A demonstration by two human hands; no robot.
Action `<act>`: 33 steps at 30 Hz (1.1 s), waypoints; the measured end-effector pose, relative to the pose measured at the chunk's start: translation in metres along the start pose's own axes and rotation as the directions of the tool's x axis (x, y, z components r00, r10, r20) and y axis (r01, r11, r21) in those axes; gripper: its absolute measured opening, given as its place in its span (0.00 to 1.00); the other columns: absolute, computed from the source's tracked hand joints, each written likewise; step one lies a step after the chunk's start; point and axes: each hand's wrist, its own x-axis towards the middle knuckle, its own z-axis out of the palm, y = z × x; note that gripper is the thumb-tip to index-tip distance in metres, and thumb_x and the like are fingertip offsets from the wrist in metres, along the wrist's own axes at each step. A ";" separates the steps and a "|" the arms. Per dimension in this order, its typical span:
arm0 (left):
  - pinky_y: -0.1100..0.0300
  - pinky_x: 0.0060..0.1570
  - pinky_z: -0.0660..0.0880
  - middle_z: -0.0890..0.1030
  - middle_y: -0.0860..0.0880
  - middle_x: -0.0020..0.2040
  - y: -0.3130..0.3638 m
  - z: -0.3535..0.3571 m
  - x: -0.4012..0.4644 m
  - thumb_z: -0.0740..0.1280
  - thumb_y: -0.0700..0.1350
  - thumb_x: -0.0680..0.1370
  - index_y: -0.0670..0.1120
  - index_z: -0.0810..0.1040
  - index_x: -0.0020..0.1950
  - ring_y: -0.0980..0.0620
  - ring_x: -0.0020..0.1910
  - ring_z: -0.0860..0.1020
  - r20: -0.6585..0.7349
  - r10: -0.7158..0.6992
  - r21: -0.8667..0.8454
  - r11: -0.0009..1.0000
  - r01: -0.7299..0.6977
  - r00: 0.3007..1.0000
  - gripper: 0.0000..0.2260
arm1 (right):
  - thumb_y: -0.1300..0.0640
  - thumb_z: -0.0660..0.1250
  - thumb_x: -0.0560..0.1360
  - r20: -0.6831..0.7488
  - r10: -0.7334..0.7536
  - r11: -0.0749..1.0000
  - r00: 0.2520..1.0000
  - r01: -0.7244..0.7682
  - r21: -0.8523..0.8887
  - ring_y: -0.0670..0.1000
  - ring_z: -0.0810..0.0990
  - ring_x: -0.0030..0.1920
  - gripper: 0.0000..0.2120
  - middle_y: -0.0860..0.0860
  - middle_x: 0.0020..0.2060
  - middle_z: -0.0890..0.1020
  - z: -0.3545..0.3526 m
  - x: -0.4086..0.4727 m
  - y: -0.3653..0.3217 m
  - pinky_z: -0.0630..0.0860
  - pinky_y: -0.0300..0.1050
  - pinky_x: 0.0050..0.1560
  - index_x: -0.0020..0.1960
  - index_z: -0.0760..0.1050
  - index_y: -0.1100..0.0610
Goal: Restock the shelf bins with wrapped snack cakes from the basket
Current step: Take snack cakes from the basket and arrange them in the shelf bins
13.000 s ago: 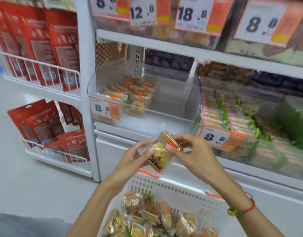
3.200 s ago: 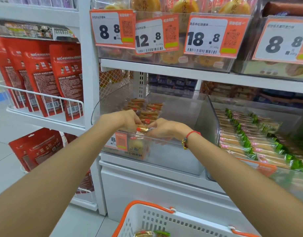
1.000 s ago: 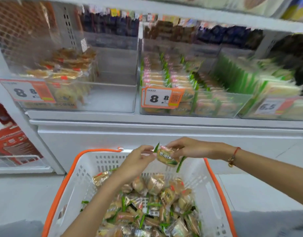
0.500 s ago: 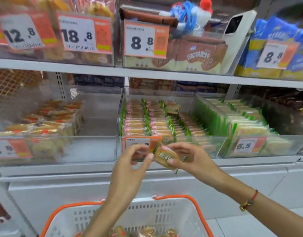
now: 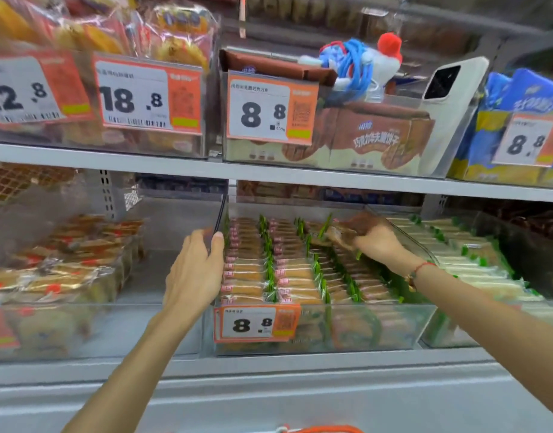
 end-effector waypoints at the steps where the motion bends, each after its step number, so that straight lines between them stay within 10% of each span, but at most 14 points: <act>1: 0.50 0.56 0.65 0.70 0.47 0.69 0.001 0.000 0.000 0.49 0.56 0.83 0.49 0.66 0.70 0.43 0.64 0.71 -0.004 -0.014 0.003 1.000 0.014 1.000 0.20 | 0.60 0.70 0.74 0.056 -0.038 0.998 0.998 0.041 -0.050 0.56 0.78 0.56 0.11 0.56 0.54 0.81 0.005 0.013 0.001 0.74 0.49 0.59 0.56 0.79 0.60; 10: 0.54 0.50 0.58 0.72 0.52 0.66 0.000 0.004 0.000 0.48 0.57 0.83 0.55 0.66 0.67 0.46 0.60 0.70 -0.032 -0.040 0.051 0.998 0.042 0.999 0.17 | 0.62 0.70 0.74 -0.016 -0.114 0.986 0.993 0.111 -0.127 0.55 0.80 0.56 0.11 0.54 0.55 0.82 0.057 0.052 0.019 0.74 0.41 0.55 0.56 0.80 0.56; 18: 0.51 0.51 0.59 0.73 0.51 0.66 -0.003 0.007 0.000 0.47 0.58 0.82 0.56 0.66 0.68 0.44 0.62 0.71 -0.046 -0.044 0.068 0.997 0.047 0.998 0.18 | 0.61 0.65 0.78 0.019 -0.024 0.977 1.000 0.027 -0.211 0.60 0.72 0.65 0.17 0.58 0.63 0.76 0.074 0.055 0.021 0.71 0.54 0.63 0.66 0.71 0.58; 33: 0.52 0.50 0.59 0.74 0.50 0.65 -0.001 0.008 -0.002 0.47 0.57 0.82 0.56 0.67 0.68 0.43 0.61 0.72 -0.062 -0.037 0.077 0.996 0.042 0.997 0.17 | 0.57 0.67 0.77 0.022 -0.355 0.822 0.935 0.323 -0.469 0.59 0.70 0.63 0.17 0.54 0.60 0.76 0.071 0.052 0.023 0.74 0.55 0.58 0.65 0.75 0.47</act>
